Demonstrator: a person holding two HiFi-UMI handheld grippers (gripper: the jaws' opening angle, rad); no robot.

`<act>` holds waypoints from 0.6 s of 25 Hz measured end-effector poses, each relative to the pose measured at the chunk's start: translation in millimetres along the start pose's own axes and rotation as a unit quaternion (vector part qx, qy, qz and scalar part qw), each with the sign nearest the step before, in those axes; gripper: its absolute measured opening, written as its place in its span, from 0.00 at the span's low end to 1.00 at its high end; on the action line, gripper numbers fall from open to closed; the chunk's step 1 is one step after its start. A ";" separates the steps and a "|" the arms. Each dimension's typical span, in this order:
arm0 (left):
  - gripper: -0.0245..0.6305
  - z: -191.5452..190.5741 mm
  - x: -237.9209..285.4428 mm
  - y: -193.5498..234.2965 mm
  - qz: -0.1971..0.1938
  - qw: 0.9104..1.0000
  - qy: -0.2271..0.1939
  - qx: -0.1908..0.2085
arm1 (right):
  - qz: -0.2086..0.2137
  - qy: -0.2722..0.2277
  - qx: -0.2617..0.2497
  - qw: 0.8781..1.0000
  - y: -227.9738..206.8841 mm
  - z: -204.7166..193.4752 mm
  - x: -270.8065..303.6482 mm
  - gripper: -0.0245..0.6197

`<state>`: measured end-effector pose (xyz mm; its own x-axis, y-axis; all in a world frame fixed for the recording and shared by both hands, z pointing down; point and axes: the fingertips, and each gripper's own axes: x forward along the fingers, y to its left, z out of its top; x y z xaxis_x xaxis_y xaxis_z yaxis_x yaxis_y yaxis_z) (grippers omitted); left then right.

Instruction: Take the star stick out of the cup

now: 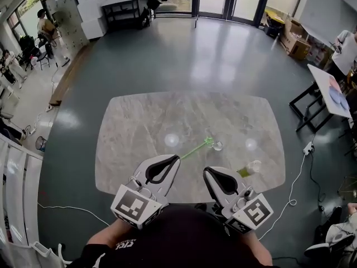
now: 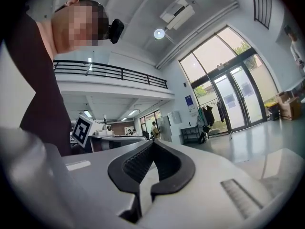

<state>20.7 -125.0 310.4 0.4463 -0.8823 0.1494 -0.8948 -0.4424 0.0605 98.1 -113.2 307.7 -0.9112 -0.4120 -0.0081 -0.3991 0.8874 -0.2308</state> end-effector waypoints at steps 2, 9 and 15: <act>0.05 0.1 -0.8 5.0 0.000 1.000 -0.007 0.003 | -0.004 0.008 -0.001 1.000 -0.7 -1.5 4.0 0.05; 0.05 0.8 -1.6 9.7 -0.004 1.000 -0.010 -0.010 | -0.018 0.019 -0.019 0.999 -5.2 -2.2 10.8 0.05; 0.05 -0.9 -1.6 9.4 -0.007 1.000 -0.023 -0.004 | -0.020 0.017 -0.022 0.999 -6.1 -3.5 10.9 0.05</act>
<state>11.5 -127.6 311.6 0.4594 -0.8824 0.1020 -0.8881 -0.4541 0.0708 90.3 -122.3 312.4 -0.8972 -0.4403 0.0336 -0.4384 0.8792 -0.1865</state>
